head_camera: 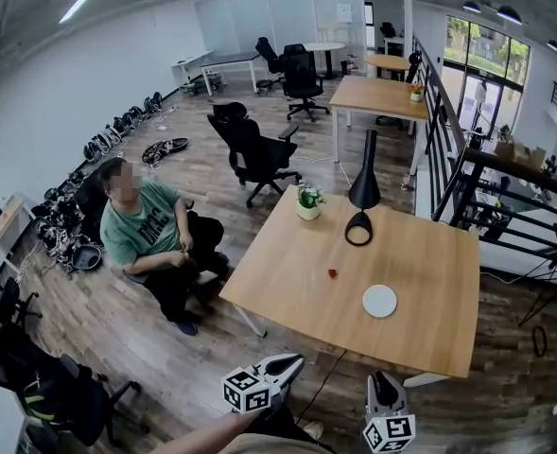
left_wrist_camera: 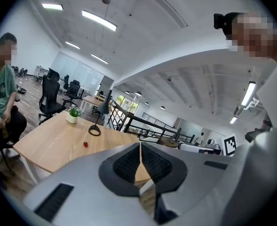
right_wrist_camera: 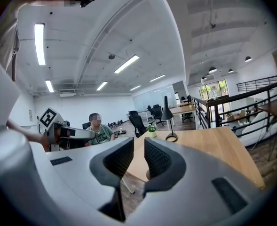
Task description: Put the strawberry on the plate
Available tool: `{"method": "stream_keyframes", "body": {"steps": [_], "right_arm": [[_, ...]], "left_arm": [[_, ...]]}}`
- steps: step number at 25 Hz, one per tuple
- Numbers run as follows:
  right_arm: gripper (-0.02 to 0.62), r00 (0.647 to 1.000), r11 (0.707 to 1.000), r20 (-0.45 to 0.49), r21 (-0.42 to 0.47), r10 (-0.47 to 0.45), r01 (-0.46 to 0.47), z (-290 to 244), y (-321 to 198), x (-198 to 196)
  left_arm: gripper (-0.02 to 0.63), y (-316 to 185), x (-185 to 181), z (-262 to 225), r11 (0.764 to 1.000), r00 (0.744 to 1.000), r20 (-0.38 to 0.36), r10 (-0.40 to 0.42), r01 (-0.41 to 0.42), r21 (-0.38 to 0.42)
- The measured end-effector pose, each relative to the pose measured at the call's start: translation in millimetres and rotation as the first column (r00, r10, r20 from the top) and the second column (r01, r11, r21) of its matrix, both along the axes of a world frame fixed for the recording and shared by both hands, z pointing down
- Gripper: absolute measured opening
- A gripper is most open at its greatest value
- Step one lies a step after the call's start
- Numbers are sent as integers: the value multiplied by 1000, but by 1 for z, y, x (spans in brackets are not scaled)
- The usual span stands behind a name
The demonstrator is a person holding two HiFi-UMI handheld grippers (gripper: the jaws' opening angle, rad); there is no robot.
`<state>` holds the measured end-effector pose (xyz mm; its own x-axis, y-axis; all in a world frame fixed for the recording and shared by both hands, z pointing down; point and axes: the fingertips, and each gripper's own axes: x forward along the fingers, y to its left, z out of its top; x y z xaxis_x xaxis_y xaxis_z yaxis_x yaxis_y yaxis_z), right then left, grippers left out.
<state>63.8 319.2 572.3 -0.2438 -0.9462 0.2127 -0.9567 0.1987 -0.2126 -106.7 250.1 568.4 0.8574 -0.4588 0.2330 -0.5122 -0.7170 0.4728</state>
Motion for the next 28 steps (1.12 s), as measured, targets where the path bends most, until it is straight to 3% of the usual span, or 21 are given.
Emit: {"method": "stream_keyframes", "body": {"steps": [9,28], "right_arm": [[52,1000,999,8,-53,8,-7,7,-45,-7],[52,998,997,-28,-57,58,-59,-7,-197,-35]], "left_arm": [[6,-50,-7,15,999,1000,-4,5,-5,-33],[6,-211,-25,9,998,996,-60,59,-61,-30]]}}
